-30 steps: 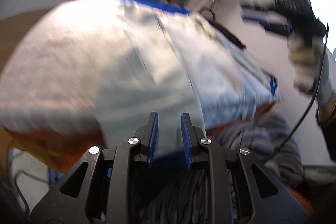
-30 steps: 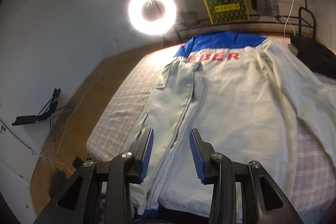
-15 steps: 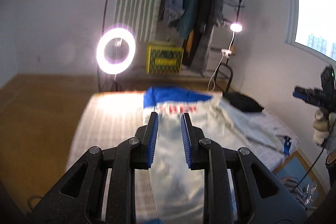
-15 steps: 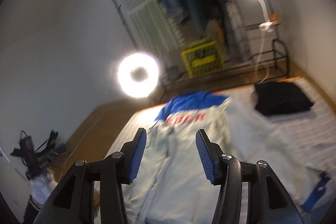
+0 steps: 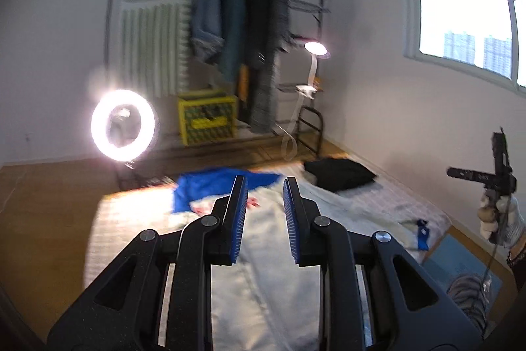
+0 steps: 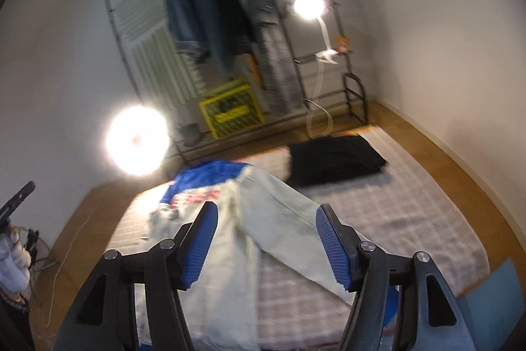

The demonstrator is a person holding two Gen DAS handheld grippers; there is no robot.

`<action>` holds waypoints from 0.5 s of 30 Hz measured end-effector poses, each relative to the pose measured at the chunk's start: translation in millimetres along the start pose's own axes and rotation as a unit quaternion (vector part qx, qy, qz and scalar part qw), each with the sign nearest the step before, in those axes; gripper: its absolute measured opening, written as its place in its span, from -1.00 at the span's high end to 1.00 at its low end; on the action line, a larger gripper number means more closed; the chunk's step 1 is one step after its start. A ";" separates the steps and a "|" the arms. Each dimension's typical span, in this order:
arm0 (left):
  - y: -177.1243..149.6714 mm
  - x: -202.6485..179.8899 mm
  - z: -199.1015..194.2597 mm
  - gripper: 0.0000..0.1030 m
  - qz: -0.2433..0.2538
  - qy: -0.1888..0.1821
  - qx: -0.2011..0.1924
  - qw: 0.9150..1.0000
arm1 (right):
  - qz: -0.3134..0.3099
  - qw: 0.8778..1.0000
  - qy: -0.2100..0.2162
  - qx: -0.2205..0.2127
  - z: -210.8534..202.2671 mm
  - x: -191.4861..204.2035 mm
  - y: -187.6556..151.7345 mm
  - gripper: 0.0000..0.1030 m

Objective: Fold large clothes
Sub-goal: 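Move the right tool to the other sleeve's blue cuff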

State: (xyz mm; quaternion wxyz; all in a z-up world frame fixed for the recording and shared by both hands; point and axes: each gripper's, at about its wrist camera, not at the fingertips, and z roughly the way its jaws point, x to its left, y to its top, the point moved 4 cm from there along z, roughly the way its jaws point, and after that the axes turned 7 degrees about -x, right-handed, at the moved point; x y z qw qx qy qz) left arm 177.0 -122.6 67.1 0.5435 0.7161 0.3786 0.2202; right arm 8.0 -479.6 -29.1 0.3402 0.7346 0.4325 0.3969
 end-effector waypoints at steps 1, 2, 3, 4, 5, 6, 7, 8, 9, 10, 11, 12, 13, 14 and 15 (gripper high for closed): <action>-7.2 -8.2 6.8 0.57 -0.003 -0.008 0.007 1.000 | 0.008 1.000 -0.009 0.005 1.6 -12.6 -4.8 -0.27; -17.4 -16.3 16.9 0.57 -0.009 -0.018 0.018 1.000 | 0.013 1.000 -0.013 0.008 1.1 -23.5 -8.1 -0.32; -23.6 -23.6 25.0 0.57 -0.013 -0.024 0.026 0.999 | 0.017 1.000 -0.020 0.014 4.1 -35.2 -14.2 -0.36; -31.5 -31.1 35.2 0.57 -0.016 -0.032 0.039 0.999 | 0.016 0.999 -0.024 0.019 5.1 -43.8 -18.7 -0.40; -37.1 -38.0 44.7 0.57 -0.013 -0.035 0.052 0.998 | 0.012 0.999 -0.029 0.022 6.2 -49.6 -22.8 -0.40; -39.8 -45.8 54.8 0.57 -0.006 -0.036 0.065 0.997 | 0.004 0.999 -0.045 0.023 8.1 -60.3 -27.8 -0.40; -37.9 -51.4 60.6 0.57 -0.001 -0.038 0.071 0.997 | 0.000 0.998 -0.059 0.019 7.8 -69.2 -30.9 -0.40; -33.6 -55.7 63.8 0.57 0.002 -0.041 0.070 0.997 | 0.002 0.997 -0.075 0.013 6.7 -80.8 -31.7 -0.40; -26.2 -60.3 64.6 0.57 0.004 -0.045 0.066 0.997 | 0.009 0.996 -0.086 0.007 4.2 -91.7 -31.4 -0.40; -19.7 -64.5 64.0 0.57 0.007 -0.046 0.061 0.997 | 0.019 0.995 -0.097 0.002 1.1 -104.4 -30.5 -0.41; -11.7 -68.8 63.3 0.57 0.010 -0.046 0.055 0.997 | 0.031 0.993 -0.112 0.000 0.1 -120.0 -28.0 -0.41; -3.4 -73.0 61.8 0.57 0.013 -0.046 0.050 0.998 | 0.044 0.990 -0.132 0.006 -1.5 -140.7 -26.5 -0.41; 4.1 -77.5 60.2 0.57 0.019 -0.047 0.044 0.998 | 0.054 0.988 -0.141 0.015 -2.0 -155.0 -26.4 -0.41; 9.8 -81.3 58.5 0.57 0.025 -0.047 0.040 0.998 | 0.065 0.987 -0.144 0.024 -3.6 -166.8 -27.9 -0.41; 15.9 -85.1 57.5 0.57 0.031 -0.047 0.036 0.998 | 0.088 0.984 -0.147 0.035 -2.2 -186.0 -31.4 -0.41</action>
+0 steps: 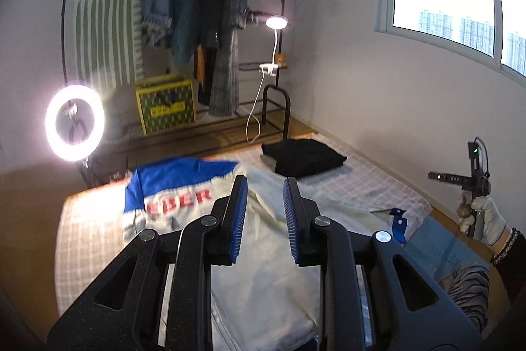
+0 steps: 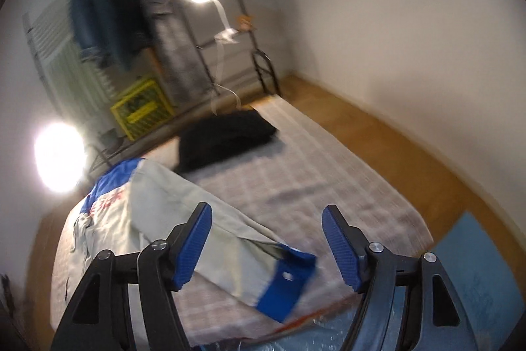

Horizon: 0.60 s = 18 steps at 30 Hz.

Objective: Fold large clothes
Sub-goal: 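Move the right tool to the other sleeve's blue cuff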

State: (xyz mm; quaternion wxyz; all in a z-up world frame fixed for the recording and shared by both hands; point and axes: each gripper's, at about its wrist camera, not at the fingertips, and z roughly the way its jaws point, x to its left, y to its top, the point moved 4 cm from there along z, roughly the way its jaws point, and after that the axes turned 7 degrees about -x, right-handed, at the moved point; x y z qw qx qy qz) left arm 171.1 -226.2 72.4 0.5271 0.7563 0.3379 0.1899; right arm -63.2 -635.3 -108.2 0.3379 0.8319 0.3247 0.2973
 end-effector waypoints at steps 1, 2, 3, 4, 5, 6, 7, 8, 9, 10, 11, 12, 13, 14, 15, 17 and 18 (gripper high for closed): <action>5.3 -4.1 0.9 0.57 0.006 0.001 -0.001 1.000 | 0.012 1.000 -0.001 0.007 3.9 -8.6 -1.3 -0.41; 9.5 -6.8 1.7 0.57 0.010 0.001 -0.002 1.000 | 0.033 0.999 -0.001 0.018 10.4 -21.6 -3.7 -0.41; 13.9 -9.9 2.1 0.57 0.010 -0.001 -0.003 1.000 | 0.054 0.998 0.000 0.029 17.9 -34.1 -7.3 -0.41; 16.6 -12.7 2.6 0.57 0.008 -0.005 -0.003 1.000 | 0.067 0.997 -0.001 0.036 23.7 -42.2 -11.0 -0.41; 17.3 -14.7 3.9 0.57 0.003 -0.012 -0.003 1.000 | 0.076 0.996 -0.001 0.044 28.2 -48.0 -16.5 -0.41; 16.3 -16.3 4.6 0.57 0.000 -0.015 -0.002 1.000 | 0.087 0.995 0.000 0.055 36.3 -54.6 -21.8 -0.41; 12.7 -18.1 5.9 0.57 -0.001 -0.016 0.001 1.000 | 0.097 0.993 0.002 0.067 45.3 -59.7 -28.1 -0.41; 6.7 -20.2 8.4 0.57 -0.003 -0.017 0.006 1.000 | 0.103 0.992 0.001 0.075 52.8 -61.7 -33.2 -0.40; -1.2 -22.3 10.9 0.57 -0.006 -0.020 0.013 1.000 | 0.110 0.990 -0.001 0.086 61.7 -64.3 -39.4 -0.41; -9.6 -24.5 13.2 0.57 -0.008 -0.025 0.021 0.999 | 0.118 0.988 -0.004 0.094 71.5 -64.6 -45.1 -0.41; -19.7 -27.2 15.0 0.57 -0.011 -0.029 0.028 0.999 | 0.130 0.986 -0.003 0.100 77.5 -67.3 -48.9 -0.41; -31.7 -30.8 17.4 0.57 -0.017 -0.034 0.037 0.999 | 0.146 0.984 0.002 0.103 83.6 -69.6 -52.1 -0.41; -43.0 -34.3 19.2 0.57 -0.027 -0.041 0.046 0.998 | 0.160 0.981 0.006 0.106 88.4 -71.5 -54.5 -0.40; -57.5 -37.8 20.8 0.57 -0.045 -0.053 0.058 0.996 | 0.170 0.979 0.008 0.109 94.1 -72.9 -57.2 -0.41; -71.4 -42.3 22.8 0.57 -0.063 -0.065 0.072 0.993 | 0.173 0.979 0.006 0.111 98.9 -73.3 -59.2 -0.40; -95.1 -50.8 25.8 0.57 -0.086 -0.083 0.096 0.988 | 0.169 0.979 0.001 0.115 107.9 -71.6 -62.8 -0.41; -109.4 -57.7 28.2 0.57 -0.093 -0.094 0.108 0.985 | 0.163 0.980 0.000 0.118 112.1 -70.0 -64.5 -0.41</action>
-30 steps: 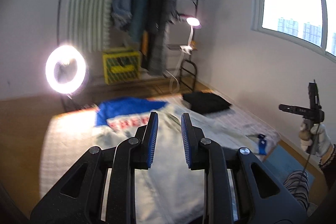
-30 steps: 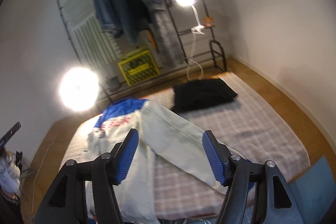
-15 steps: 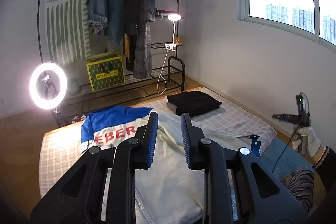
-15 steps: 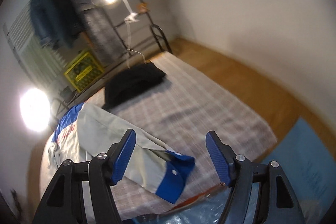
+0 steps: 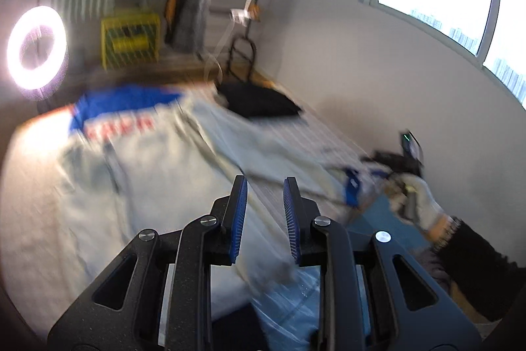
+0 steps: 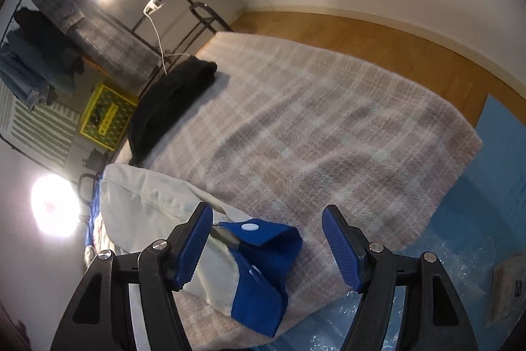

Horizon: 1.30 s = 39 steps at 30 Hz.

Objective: Fold large clothes

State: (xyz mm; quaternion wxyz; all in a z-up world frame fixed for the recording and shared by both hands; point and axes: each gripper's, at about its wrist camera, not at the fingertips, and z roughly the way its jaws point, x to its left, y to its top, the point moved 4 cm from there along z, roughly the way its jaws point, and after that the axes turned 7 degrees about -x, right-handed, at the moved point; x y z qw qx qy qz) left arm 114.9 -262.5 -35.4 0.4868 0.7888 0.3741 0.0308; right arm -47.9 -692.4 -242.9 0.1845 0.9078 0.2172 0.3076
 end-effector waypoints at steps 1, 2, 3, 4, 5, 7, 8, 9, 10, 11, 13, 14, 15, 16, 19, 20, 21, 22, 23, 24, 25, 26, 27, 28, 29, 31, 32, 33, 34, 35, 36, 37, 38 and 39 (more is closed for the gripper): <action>-13.3 -4.9 6.9 0.57 0.001 -0.006 0.011 1.000 | -0.004 1.000 -0.002 0.002 3.8 1.1 -0.8 -0.41; -26.3 -9.0 14.8 0.57 0.006 -0.007 0.022 1.000 | -0.007 1.000 -0.006 0.003 7.7 1.3 -1.5 -0.41; -36.6 -11.7 22.0 0.57 0.009 -0.007 0.030 0.999 | -0.007 1.000 -0.007 0.006 11.6 1.7 -1.9 -0.41; -43.5 -13.3 27.2 0.57 0.008 -0.009 0.036 0.999 | -0.004 1.000 -0.007 0.011 16.1 1.2 -2.8 -0.41; -50.5 -13.1 33.9 0.57 0.002 -0.012 0.043 0.999 | -0.001 1.000 -0.007 0.015 19.7 0.1 -4.1 -0.41; -64.4 -7.6 46.4 0.57 -0.014 -0.015 0.056 0.998 | 0.008 0.999 -0.014 0.028 25.3 -2.7 -9.0 -0.40; -70.6 -2.7 52.7 0.57 -0.015 -0.010 0.062 0.998 | 0.012 0.999 -0.014 0.033 28.2 -3.5 -11.8 -0.38; -74.3 2.1 57.7 0.57 -0.015 -0.002 0.066 0.998 | 0.015 0.999 -0.013 0.040 30.9 -4.0 -14.3 -0.36; -75.7 7.1 61.4 0.57 -0.017 0.001 0.070 0.997 | 0.019 0.999 -0.008 0.046 33.3 -4.2 -16.3 -0.32; -78.0 11.3 64.6 0.57 -0.020 0.003 0.073 0.997 | 0.021 0.999 -0.004 0.049 34.8 -3.8 -16.7 -0.22; -81.9 20.2 68.4 0.57 -0.023 0.009 0.073 0.997 | 0.024 0.998 0.007 0.056 38.3 -2.0 -18.3 -0.08; -82.4 24.7 69.7 0.57 -0.023 0.012 0.072 0.997 | 0.024 0.998 0.009 0.059 40.7 -1.0 -18.8 -0.02; -84.4 30.1 71.6 0.57 -0.026 0.014 0.072 0.997 | 0.024 0.998 0.014 0.064 42.7 1.5 -20.6 0.05; -87.0 35.1 73.5 0.57 -0.033 0.015 0.075 0.997 | 0.024 0.997 0.020 0.069 44.1 4.6 -21.9 0.22; -93.9 48.0 79.3 0.57 -0.046 0.023 0.086 0.995 | 0.020 0.996 0.036 0.073 40.9 16.0 -24.6 0.61; -94.1 49.6 79.2 0.57 -0.047 0.025 0.086 0.995 | 0.017 0.997 0.039 0.070 38.0 19.4 -24.6 0.83; -92.7 51.5 79.1 0.57 -0.048 0.025 0.085 0.995 | 0.014 0.997 0.046 0.066 33.3 24.4 -24.9 0.85; -91.6 53.2 78.5 0.57 -0.050 0.024 0.083 0.995 | 0.010 0.997 0.054 0.059 27.5 29.2 -25.4 0.90; -90.5 54.2 77.4 0.57 -0.053 0.024 0.079 0.995 | -0.001 0.997 0.061 0.050 20.4 36.0 -25.6 0.92; -89.3 55.4 76.8 0.58 -0.054 0.025 0.077 0.995 | -0.017 0.997 0.062 0.041 13.2 43.5 -25.8 0.93; -88.7 57.1 76.8 0.57 -0.054 0.027 0.076 0.995 | -0.035 0.997 0.063 0.031 5.8 51.3 -26.2 0.94; -88.3 58.3 76.7 0.57 -0.055 0.028 0.075 0.995 | -0.058 0.996 0.068 0.020 -3.9 62.8 -27.7 0.94; -88.1 59.6 76.7 0.58 -0.057 0.029 0.074 0.995 | -0.072 0.995 0.069 0.014 -9.5 69.4 -28.6 0.94; -88.1 60.8 76.8 0.58 -0.058 0.030 0.074 0.995 | -0.089 0.993 0.072 0.006 -16.6 78.7 -30.9 0.95; -87.9 61.6 76.6 0.57 -0.059 0.032 0.073 0.995 | -0.099 0.992 0.075 0.002 -21.3 84.6 -32.9 0.96; -87.7 64.0 75.9 0.57 -0.062 0.036 0.070 0.995 | -0.116 0.990 0.084 -0.008 -30.9 97.7 -39.1 0.96; -87.6 65.5 75.3 0.57 -0.063 0.038 0.069 0.995 | -0.119 0.989 0.088 -0.009 -34.0 101.1 -41.4 0.97; -87.8 66.5 74.7 0.58 -0.065 0.040 0.068 0.995 | -0.123 0.988 0.092 -0.012 -37.8 106.1 -44.5 0.97; -87.8 68.0 74.0 0.57 -0.067 0.041 0.067 0.995 | -0.129 0.987 0.095 -0.016 -41.6 111.5 -47.5 0.97; -87.9 69.3 72.9 0.57 -0.069 0.042 0.065 0.995 | -0.135 0.986 0.099 -0.020 -45.4 117.2 -50.2 0.97; -87.9 70.5 71.8 0.57 -0.069 0.045 0.064 0.995 | -0.140 0.985 0.103 -0.023 -48.3 121.3 -52.6 0.97; -88.0 71.4 70.6 0.57 -0.070 0.046 0.063 0.994 | -0.145 0.983 0.110 -0.024 -51.7 127.8 -56.5 0.97; -88.3 72.5 69.2 0.57 -0.071 0.047 0.062 0.994 | -0.148 0.982 0.115 -0.025 -54.1 132.1 -59.6 0.97; -88.4 73.4 68.4 0.57 -0.072 0.048 0.061 0.994 | -0.154 0.980 0.126 -0.026 -58.4 140.0 -64.5 0.97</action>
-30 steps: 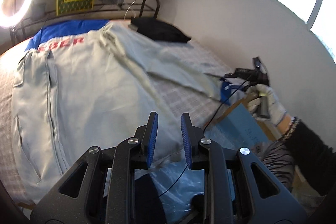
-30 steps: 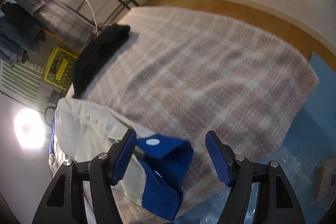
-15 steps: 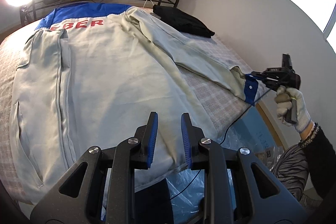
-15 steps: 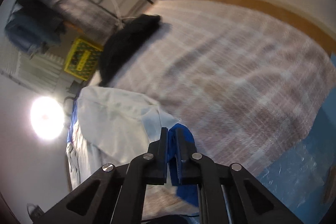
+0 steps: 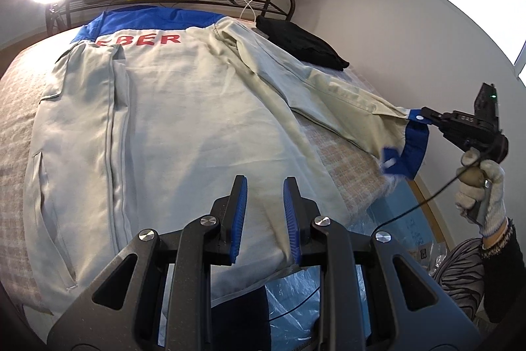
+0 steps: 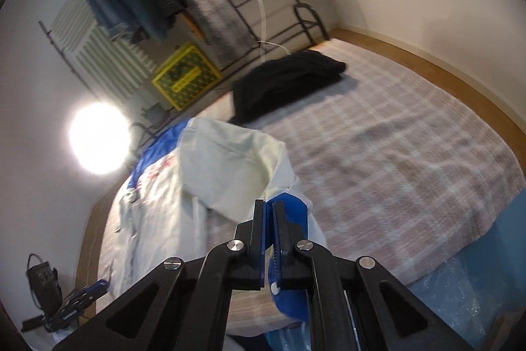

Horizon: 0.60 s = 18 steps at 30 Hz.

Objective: Fold large clothes

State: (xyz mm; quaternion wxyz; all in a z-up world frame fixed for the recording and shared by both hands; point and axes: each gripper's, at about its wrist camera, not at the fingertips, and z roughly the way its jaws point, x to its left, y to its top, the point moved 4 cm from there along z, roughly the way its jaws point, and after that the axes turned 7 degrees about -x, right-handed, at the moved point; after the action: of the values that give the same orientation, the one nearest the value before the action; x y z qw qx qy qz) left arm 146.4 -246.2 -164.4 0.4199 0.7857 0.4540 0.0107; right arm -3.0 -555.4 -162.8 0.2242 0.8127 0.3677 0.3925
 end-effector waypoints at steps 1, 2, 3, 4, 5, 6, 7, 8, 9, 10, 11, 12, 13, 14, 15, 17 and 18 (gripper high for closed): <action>-0.2 1.3 -0.8 0.57 -0.001 0.002 -0.001 1.000 | -0.005 1.000 0.006 -0.001 -2.1 6.4 -2.6 0.98; -0.6 2.3 -1.5 0.57 -0.003 0.003 -0.002 1.000 | -0.012 1.000 0.013 -0.003 -4.0 15.2 -5.2 0.98; -0.7 4.2 -2.2 0.58 -0.005 0.004 -0.002 1.000 | -0.021 1.000 0.023 -0.004 -6.4 25.7 -8.4 0.99; -0.8 5.1 -2.8 0.58 -0.006 0.005 -0.003 1.000 | -0.030 0.999 0.033 -0.004 -8.6 35.7 -11.9 0.99; -0.7 6.5 -3.4 0.58 -0.008 0.007 -0.003 1.000 | -0.039 0.998 0.041 -0.004 -10.5 45.4 -15.5 1.00; -0.7 8.5 -3.8 0.58 -0.010 0.008 -0.003 1.000 | -0.051 0.997 0.050 -0.004 -11.8 56.2 -20.0 1.00; -0.7 9.9 -4.3 0.58 -0.012 0.008 -0.003 1.000 | -0.064 0.996 0.058 -0.003 -13.1 67.5 -25.3 1.00; -0.6 11.7 -4.5 0.57 -0.015 0.008 -0.003 1.000 | -0.074 0.995 0.064 -0.002 -13.7 76.5 -30.1 1.00; -0.5 13.7 -4.7 0.57 -0.020 0.007 -0.003 1.000 | -0.083 0.994 0.072 0.000 -13.9 86.1 -35.6 1.00; -0.3 16.0 -4.7 0.57 -0.025 0.006 -0.003 1.000 | -0.093 0.992 0.083 0.006 -13.2 97.2 -43.0 1.00; -0.1 18.9 -5.0 0.57 -0.030 0.007 -0.003 1.000 | -0.100 0.991 0.090 0.011 -11.7 104.6 -49.3 1.00; -0.1 21.0 -5.8 0.57 -0.035 0.008 -0.004 0.999 | -0.108 0.989 0.098 0.018 -9.9 113.5 -57.7 1.00; 0.3 23.4 -6.9 0.57 -0.040 0.009 -0.006 0.999 | -0.114 0.987 0.108 0.025 -7.8 121.3 -66.1 1.00; 0.9 26.2 -8.9 0.58 -0.045 0.010 -0.008 0.999 | -0.118 0.985 0.118 0.032 -6.2 128.2 -74.0 1.00; 1.5 28.4 -10.8 0.58 -0.050 0.011 -0.011 0.999 | -0.126 0.983 0.131 0.041 -3.9 138.0 -85.3 1.00; 1.5 32.2 -14.3 0.58 -0.056 0.013 -0.015 0.998 | -0.147 0.976 0.145 0.061 2.9 155.6 -107.8 1.00; 0.8 34.7 -15.7 0.58 -0.059 0.015 -0.016 0.998 | -0.166 0.972 0.151 0.076 7.4 167.8 -122.8 1.00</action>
State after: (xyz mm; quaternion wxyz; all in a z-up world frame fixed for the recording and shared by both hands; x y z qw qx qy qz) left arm 161.0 -211.1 -166.3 0.4255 0.7505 0.5056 0.0044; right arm 21.9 -348.9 -167.9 0.1656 0.6863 0.5557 0.4390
